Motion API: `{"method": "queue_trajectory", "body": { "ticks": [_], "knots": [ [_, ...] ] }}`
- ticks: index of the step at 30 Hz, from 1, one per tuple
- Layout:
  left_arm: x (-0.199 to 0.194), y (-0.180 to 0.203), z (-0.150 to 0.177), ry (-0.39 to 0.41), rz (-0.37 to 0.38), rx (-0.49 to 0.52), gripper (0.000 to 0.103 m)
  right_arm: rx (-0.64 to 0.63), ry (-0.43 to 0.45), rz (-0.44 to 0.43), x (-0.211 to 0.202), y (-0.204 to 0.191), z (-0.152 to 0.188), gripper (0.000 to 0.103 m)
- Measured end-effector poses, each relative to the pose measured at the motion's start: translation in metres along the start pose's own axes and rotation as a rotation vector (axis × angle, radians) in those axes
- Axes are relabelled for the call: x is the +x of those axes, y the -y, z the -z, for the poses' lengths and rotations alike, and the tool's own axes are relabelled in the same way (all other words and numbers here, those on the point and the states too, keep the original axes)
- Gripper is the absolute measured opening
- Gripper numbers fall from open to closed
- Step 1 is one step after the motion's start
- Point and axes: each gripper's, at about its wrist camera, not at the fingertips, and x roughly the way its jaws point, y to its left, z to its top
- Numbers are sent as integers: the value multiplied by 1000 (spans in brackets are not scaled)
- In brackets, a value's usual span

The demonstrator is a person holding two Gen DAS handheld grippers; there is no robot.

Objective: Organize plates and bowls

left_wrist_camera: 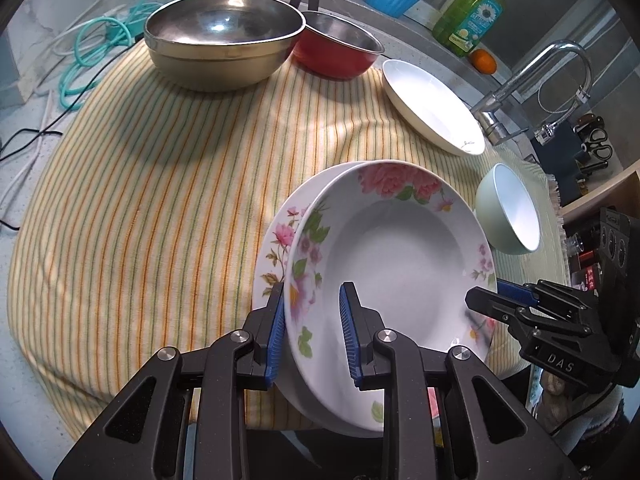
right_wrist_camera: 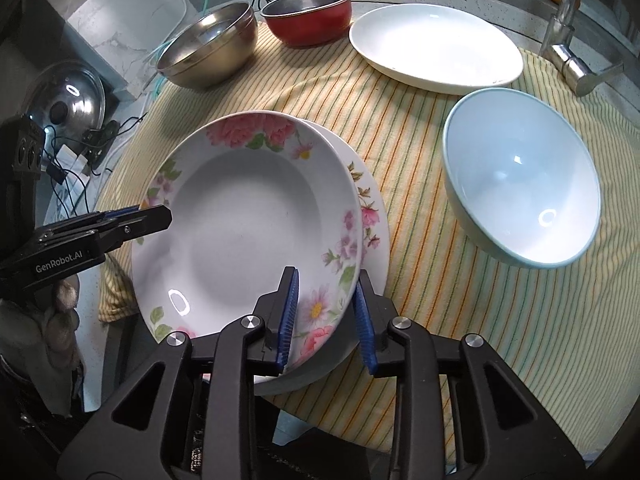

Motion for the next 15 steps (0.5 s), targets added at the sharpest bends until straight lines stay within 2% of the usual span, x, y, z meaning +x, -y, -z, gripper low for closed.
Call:
{"method": "queue_trajectory", "body": {
  "ticks": [5, 15],
  "knots": [
    [0, 1, 0, 0, -14, 3, 23, -61, 1, 53, 0, -11, 1, 37],
    [0, 4, 0, 0, -42, 32, 24, -63, 3, 62, -2, -12, 2, 39]
  ]
}}
